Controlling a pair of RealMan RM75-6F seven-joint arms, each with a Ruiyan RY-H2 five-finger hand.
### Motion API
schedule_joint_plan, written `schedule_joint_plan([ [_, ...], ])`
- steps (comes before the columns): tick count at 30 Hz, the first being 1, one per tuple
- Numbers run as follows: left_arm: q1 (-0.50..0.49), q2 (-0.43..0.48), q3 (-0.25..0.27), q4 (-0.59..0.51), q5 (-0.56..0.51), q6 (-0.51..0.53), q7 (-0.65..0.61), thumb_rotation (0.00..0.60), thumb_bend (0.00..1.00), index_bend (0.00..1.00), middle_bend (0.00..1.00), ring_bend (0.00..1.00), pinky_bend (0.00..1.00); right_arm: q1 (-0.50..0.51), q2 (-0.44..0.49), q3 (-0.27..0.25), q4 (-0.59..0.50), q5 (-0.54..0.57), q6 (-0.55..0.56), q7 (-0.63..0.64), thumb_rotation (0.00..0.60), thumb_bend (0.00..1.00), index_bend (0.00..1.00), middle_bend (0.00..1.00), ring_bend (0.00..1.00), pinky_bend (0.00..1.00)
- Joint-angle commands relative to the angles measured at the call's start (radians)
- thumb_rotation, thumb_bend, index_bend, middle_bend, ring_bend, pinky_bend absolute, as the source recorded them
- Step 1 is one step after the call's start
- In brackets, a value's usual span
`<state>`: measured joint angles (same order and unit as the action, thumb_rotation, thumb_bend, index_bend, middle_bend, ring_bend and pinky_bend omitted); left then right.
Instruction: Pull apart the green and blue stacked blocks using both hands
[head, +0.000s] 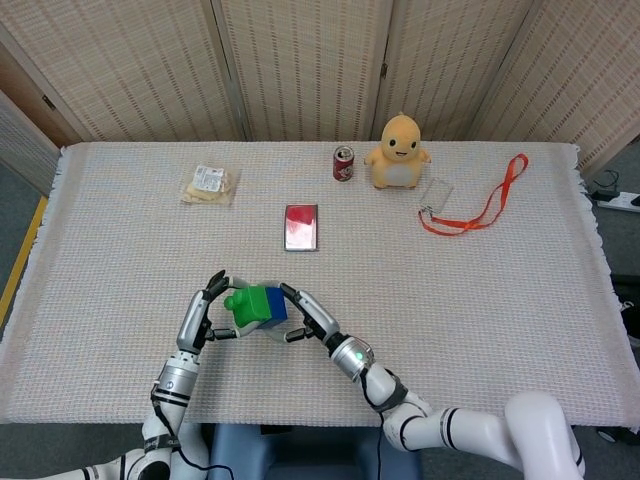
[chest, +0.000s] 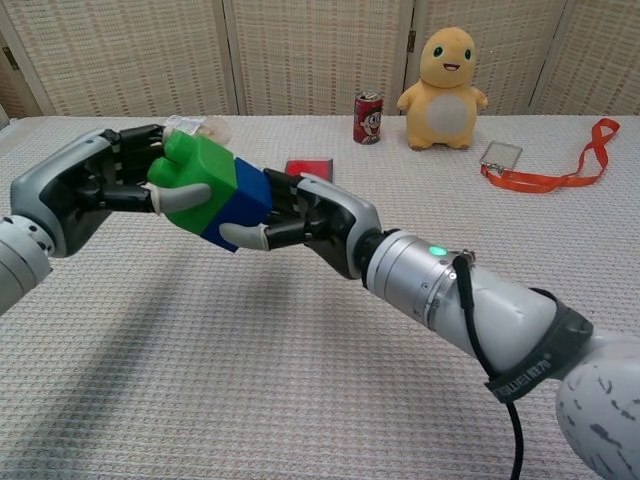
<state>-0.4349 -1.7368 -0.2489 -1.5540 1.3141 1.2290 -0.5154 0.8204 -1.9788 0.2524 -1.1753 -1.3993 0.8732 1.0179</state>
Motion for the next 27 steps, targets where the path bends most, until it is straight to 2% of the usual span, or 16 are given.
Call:
schedule_joint_plan([
  [1,-0.002,0.000,0.002,0.003,0.003,-0.004,-0.002,0.600,0.40,0.56,0.87,0.33,0.00,-0.004,-0.007,-0.008,0.008,-0.004,0.004,0.001,0.600,0.36,0.30,0.19,0.10,0.00],
  [3,-0.003,0.000,0.001,0.004,0.003,-0.005,-0.004,0.600,0.40,0.56,0.87,0.33,0.00,-0.005,-0.012,-0.011,0.014,-0.006,0.005,0.002,0.600,0.36,0.40,0.27,0.16,0.00],
  [5,-0.004,0.000,0.000,0.007,0.003,-0.005,-0.004,0.600,0.40,0.56,0.87,0.33,0.00,0.011,-0.007,0.017,0.009,0.001,-0.003,0.001,0.600,0.36,0.49,0.35,0.23,0.01],
  [9,-0.004,0.001,-0.003,0.009,0.001,-0.006,-0.008,0.600,0.40,0.56,0.87,0.33,0.00,0.007,-0.006,0.023,0.006,0.014,0.000,-0.015,0.600,0.36,0.67,0.49,0.35,0.11],
  [12,-0.005,0.001,-0.001,0.009,0.003,-0.008,-0.011,0.600,0.40,0.56,0.87,0.33,0.00,0.002,-0.009,0.026,0.007,0.019,0.008,-0.023,0.600,0.36,0.77,0.55,0.41,0.18],
  [23,-0.006,0.000,0.001,0.006,0.007,-0.009,-0.011,0.600,0.40,0.56,0.87,0.33,0.00,-0.003,-0.015,0.036,0.006,0.032,0.017,-0.051,0.600,0.36,0.89,0.65,0.49,0.25],
  [27,-0.007,-0.001,0.000,0.007,0.009,-0.007,-0.009,0.600,0.40,0.56,0.87,0.33,0.00,-0.007,-0.011,0.035,-0.001,0.034,0.018,-0.063,0.600,0.36,0.91,0.66,0.51,0.26],
])
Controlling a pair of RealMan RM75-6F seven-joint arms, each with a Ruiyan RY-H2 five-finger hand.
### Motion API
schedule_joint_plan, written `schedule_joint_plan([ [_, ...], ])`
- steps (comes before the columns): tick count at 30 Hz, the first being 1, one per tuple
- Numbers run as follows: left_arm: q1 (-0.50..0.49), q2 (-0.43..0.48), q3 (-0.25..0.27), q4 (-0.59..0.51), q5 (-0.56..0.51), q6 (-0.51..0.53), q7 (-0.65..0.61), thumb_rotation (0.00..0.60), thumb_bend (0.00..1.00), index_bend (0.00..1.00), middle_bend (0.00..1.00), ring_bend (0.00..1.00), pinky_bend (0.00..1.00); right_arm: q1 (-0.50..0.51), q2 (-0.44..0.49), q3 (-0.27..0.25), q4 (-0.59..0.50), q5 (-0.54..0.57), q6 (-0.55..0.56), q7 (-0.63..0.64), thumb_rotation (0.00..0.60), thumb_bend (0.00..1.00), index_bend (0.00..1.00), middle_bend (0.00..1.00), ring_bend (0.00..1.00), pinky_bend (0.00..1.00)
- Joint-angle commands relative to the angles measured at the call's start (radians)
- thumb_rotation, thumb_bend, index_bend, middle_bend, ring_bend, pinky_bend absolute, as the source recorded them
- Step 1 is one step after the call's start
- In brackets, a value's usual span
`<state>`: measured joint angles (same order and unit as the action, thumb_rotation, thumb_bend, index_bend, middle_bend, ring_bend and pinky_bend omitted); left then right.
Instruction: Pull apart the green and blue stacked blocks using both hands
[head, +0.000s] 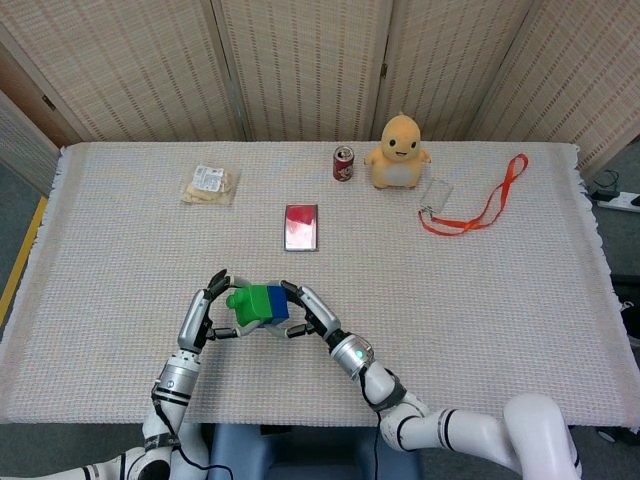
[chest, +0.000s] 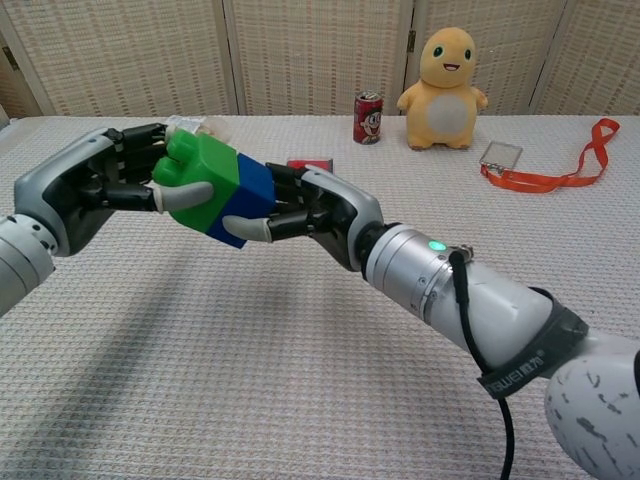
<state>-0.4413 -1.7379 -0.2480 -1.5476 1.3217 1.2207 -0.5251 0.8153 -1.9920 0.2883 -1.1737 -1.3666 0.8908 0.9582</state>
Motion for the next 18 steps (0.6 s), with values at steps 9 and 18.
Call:
schedule_joint_plan([
  [9,-0.008,0.017,-0.020,-0.009,0.014,0.011,-0.005,0.600,0.40,0.56,0.87,0.33,0.00,-0.017,0.005,-0.008,0.009,0.010,0.005,-0.036,0.600,0.36,0.92,0.67,0.51,0.26],
  [18,-0.015,0.037,-0.039,-0.016,0.015,0.019,-0.012,0.600,0.40,0.56,0.87,0.33,0.00,-0.026,0.004,-0.018,0.033,0.004,0.005,-0.037,0.600,0.36,0.92,0.67,0.51,0.26],
])
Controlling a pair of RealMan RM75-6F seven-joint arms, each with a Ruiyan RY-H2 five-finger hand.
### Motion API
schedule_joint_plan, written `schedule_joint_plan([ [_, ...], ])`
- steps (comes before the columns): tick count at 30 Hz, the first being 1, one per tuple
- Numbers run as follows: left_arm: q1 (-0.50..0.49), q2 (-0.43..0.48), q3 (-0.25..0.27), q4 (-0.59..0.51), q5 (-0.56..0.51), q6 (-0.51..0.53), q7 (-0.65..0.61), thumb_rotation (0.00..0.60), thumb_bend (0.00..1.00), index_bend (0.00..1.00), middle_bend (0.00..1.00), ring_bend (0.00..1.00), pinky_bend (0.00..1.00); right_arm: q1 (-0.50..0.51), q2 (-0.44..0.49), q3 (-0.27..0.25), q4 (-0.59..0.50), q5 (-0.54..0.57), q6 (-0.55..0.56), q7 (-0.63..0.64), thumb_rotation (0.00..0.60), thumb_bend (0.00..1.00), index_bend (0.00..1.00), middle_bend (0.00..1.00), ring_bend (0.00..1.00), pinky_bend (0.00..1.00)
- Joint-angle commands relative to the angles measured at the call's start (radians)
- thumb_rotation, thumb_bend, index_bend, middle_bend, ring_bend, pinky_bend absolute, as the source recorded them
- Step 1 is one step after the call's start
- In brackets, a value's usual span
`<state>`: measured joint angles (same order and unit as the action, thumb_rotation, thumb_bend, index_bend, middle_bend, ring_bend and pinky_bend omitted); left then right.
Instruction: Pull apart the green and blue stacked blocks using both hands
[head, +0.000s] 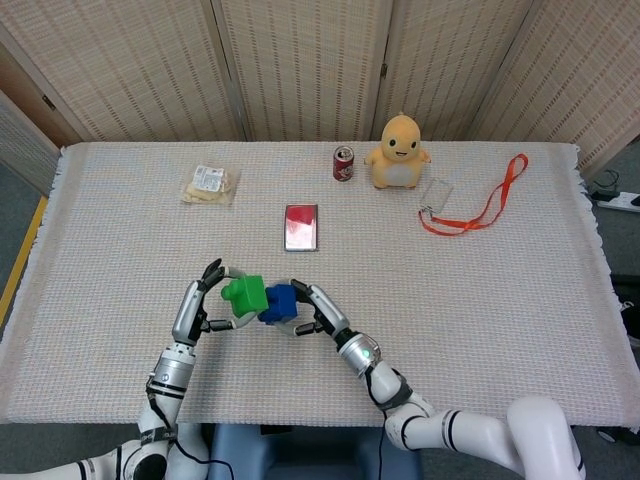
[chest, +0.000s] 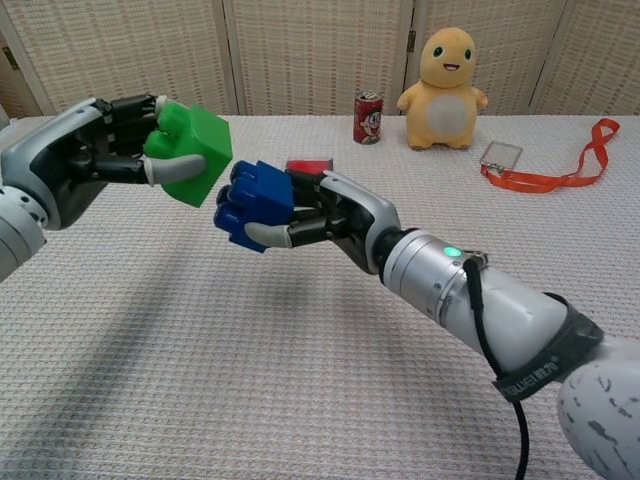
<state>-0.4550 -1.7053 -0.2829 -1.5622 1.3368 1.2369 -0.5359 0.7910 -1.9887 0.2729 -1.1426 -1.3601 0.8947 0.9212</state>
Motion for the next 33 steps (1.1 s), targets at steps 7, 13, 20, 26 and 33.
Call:
schedule_joint_plan([
  [7,-0.002,0.034,-0.026,-0.004,0.006,0.026,0.004,0.600,0.40,0.56,0.87,0.33,0.00,-0.024,0.033,-0.013,-0.023,-0.031,0.051,-0.037,0.600,0.36,0.92,0.67,0.52,0.26],
  [13,0.015,0.064,0.002,0.028,-0.005,0.017,0.019,0.600,0.40,0.56,0.87,0.33,0.00,-0.043,0.126,-0.025,-0.125,-0.053,0.100,-0.246,0.600,0.36,0.92,0.67,0.52,0.26],
  [20,0.026,0.071,0.040,0.123,-0.011,-0.008,0.024,0.600,0.40,0.56,0.87,0.33,0.00,-0.073,0.257,-0.070,-0.249,0.023,0.068,-0.621,0.600,0.36,0.92,0.67,0.50,0.26],
  [26,0.021,0.048,0.075,0.212,0.007,-0.029,0.033,0.600,0.40,0.56,0.87,0.33,0.00,-0.099,0.327,-0.095,-0.295,0.106,0.077,-0.893,0.600,0.36,0.92,0.67,0.49,0.26],
  [33,0.020,0.005,0.107,0.308,-0.003,-0.084,-0.021,0.600,0.40,0.56,0.87,0.33,0.00,-0.109,0.356,-0.118,-0.326,0.191,0.061,-1.052,0.600,0.36,0.92,0.67,0.49,0.26],
])
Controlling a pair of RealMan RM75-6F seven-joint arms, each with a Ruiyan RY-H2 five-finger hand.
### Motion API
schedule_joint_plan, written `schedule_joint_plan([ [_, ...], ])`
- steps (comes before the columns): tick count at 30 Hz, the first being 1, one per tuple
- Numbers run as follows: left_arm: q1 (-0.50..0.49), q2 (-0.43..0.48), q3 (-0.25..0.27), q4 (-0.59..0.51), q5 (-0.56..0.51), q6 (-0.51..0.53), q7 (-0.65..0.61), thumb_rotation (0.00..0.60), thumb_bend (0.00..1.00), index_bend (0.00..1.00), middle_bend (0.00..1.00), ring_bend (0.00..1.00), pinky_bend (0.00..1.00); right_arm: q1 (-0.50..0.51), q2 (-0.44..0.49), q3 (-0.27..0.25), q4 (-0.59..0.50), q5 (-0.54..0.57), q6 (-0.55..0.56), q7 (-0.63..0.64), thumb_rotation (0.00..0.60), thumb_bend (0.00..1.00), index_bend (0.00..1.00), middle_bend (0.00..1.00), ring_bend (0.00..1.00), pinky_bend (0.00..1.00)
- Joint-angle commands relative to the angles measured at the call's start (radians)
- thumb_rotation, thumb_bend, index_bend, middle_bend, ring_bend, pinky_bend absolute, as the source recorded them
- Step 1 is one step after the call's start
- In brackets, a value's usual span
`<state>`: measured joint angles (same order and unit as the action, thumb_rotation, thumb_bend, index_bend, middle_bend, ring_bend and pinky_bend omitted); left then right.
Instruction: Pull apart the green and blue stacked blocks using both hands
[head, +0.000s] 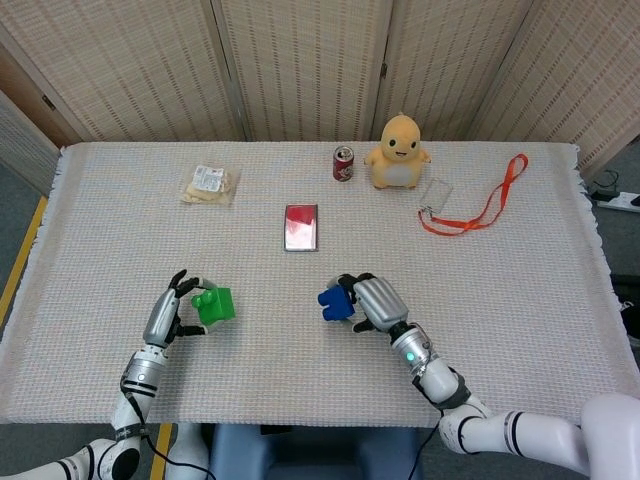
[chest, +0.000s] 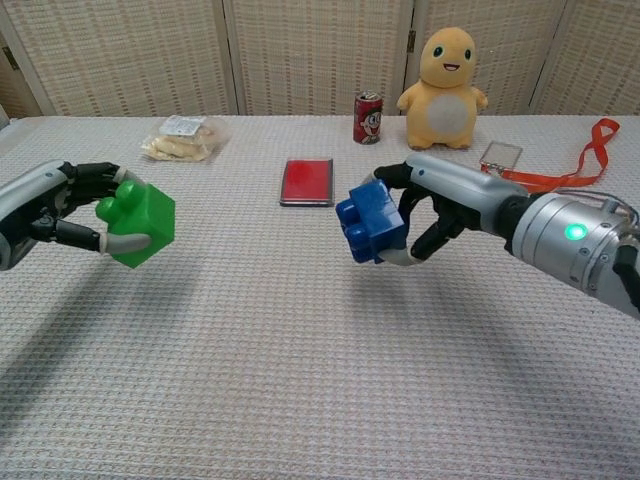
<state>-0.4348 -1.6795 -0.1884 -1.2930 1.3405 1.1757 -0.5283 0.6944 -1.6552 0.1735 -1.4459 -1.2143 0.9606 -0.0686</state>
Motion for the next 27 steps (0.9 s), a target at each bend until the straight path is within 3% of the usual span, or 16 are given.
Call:
schedule_joint_plan([
  [1,-0.001,-0.031,0.016,0.059,-0.003,-0.026,-0.040,0.600,0.40,0.56,0.87,0.33,0.00,-0.015,0.021,-0.019,-0.023,0.058,-0.005,-0.075,0.600,0.36,0.92,0.67,0.49,0.26],
  [7,-0.014,-0.063,0.026,0.126,0.016,-0.048,-0.088,0.600,0.40,0.56,0.87,0.33,0.00,-0.013,0.032,-0.017,-0.044,0.105,-0.023,-0.122,0.600,0.36,0.91,0.58,0.44,0.26],
  [9,-0.019,-0.067,0.027,0.134,0.023,-0.052,-0.100,0.600,0.40,0.55,0.87,0.32,0.00,-0.010,0.045,-0.016,-0.061,0.115,-0.045,-0.113,0.600,0.36,0.85,0.52,0.39,0.23],
  [11,-0.025,-0.066,0.032,0.141,0.038,-0.055,-0.115,0.600,0.40,0.51,0.81,0.29,0.00,-0.003,0.067,-0.014,-0.083,0.122,-0.081,-0.092,0.600,0.36,0.66,0.41,0.30,0.16],
  [13,-0.031,-0.060,0.040,0.143,0.055,-0.060,-0.127,0.600,0.39,0.43,0.65,0.23,0.00,0.004,0.092,-0.015,-0.098,0.120,-0.109,-0.082,0.600,0.36,0.33,0.25,0.15,0.05],
  [15,-0.040,-0.049,0.046,0.140,0.069,-0.070,-0.140,0.600,0.38,0.36,0.44,0.13,0.00,0.012,0.117,-0.018,-0.112,0.114,-0.130,-0.080,0.600,0.36,0.11,0.13,0.05,0.00],
  [17,-0.050,-0.038,0.051,0.137,0.079,-0.084,-0.146,0.600,0.37,0.30,0.24,0.02,0.00,0.016,0.138,-0.019,-0.127,0.118,-0.143,-0.080,0.600,0.36,0.01,0.05,0.01,0.00],
  [20,-0.060,-0.024,0.057,0.126,0.091,-0.094,-0.159,0.600,0.36,0.26,0.10,0.00,0.00,0.021,0.165,-0.023,-0.147,0.139,-0.155,-0.093,0.600,0.36,0.00,0.00,0.00,0.00],
  [27,-0.072,-0.002,0.071,0.112,0.124,-0.082,-0.154,0.600,0.31,0.21,0.01,0.00,0.00,0.027,0.215,-0.035,-0.200,0.168,-0.153,-0.132,0.600,0.36,0.00,0.00,0.00,0.00],
])
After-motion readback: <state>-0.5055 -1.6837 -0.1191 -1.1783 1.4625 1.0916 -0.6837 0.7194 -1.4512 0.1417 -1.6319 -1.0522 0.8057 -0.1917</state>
